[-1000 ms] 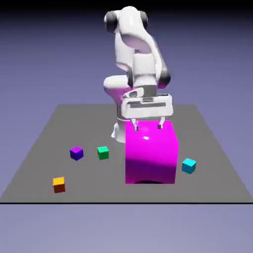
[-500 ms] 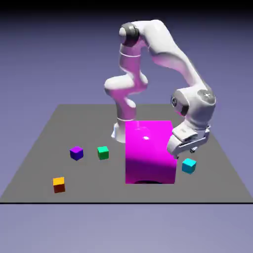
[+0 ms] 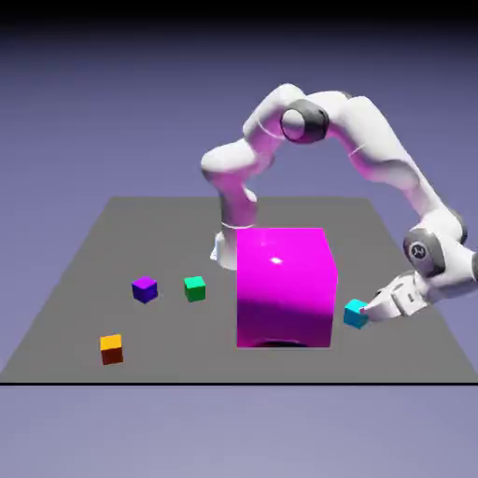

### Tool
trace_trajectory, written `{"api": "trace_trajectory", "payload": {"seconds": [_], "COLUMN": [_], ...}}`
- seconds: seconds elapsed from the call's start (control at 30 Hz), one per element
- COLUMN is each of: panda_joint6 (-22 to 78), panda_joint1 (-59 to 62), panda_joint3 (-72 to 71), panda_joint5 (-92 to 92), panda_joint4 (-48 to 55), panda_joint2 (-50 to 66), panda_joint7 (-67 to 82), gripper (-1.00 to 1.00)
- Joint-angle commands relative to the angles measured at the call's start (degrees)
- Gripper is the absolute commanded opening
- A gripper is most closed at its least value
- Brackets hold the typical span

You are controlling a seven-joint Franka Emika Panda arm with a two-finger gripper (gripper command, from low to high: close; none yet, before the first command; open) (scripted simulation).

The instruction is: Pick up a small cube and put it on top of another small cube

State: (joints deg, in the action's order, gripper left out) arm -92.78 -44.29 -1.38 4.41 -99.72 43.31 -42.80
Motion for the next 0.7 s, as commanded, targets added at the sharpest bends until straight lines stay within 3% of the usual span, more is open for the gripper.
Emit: {"api": "trace_trajectory", "payload": {"seconds": [0.0, 0.03, 0.07, 0.23, 0.3, 0.67], "panda_joint6": [-2.3, -4.5, -4.5, 4.6, 4.0, -0.5], "panda_joint1": [0.1, 0.2, 0.2, -0.2, -2.3, 16.7], "panda_joint3": [0.0, 0.1, 0.1, -0.1, -3.5, 9.9], "panda_joint5": [0.1, 0.2, 0.2, -0.1, 2.0, 0.1], "panda_joint4": [-2.1, -4.1, -4.1, 4.2, 4.9, -6.5], "panda_joint2": [0.2, 0.5, 0.5, -0.5, -4.7, -23.5], "panda_joint7": [-0.1, -0.2, -0.2, 0.1, -2.0, -0.4], "gripper": [0.0, 0.0, -1.0, -1.0, -1.0, -1.0]}}
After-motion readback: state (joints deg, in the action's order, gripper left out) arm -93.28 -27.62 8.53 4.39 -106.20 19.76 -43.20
